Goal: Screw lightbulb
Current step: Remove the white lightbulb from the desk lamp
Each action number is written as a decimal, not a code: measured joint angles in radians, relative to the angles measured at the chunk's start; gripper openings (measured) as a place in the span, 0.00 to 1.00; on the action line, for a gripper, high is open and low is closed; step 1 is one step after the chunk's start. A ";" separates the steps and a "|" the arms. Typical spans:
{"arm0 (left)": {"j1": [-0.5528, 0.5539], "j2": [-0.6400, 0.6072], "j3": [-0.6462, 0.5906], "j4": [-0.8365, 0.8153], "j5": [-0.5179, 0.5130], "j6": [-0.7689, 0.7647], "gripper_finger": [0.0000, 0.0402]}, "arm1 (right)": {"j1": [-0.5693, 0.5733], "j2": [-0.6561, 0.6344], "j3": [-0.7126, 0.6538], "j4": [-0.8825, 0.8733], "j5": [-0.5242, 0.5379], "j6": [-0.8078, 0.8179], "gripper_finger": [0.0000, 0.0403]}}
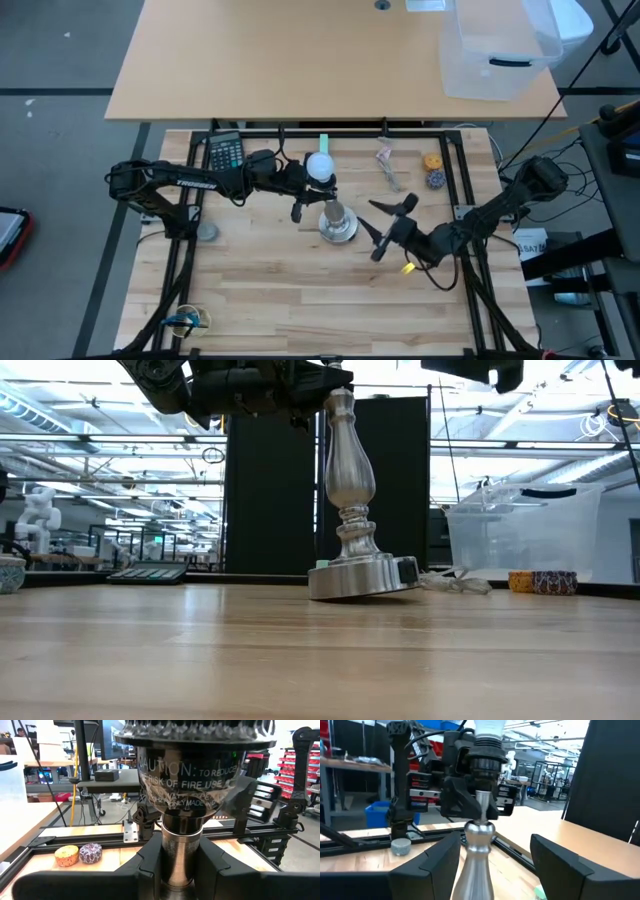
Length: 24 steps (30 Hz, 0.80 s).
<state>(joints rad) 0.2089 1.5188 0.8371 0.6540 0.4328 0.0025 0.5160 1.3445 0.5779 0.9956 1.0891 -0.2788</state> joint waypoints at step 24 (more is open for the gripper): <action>0.000 0.000 0.000 -0.002 -0.002 0.002 0.18 | -0.062 0.000 -0.070 0.291 -0.210 -0.056 0.56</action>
<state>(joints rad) 0.2089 1.5188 0.8375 0.6521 0.4309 0.0048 0.4541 1.3445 0.5076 1.2865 0.8790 -0.3352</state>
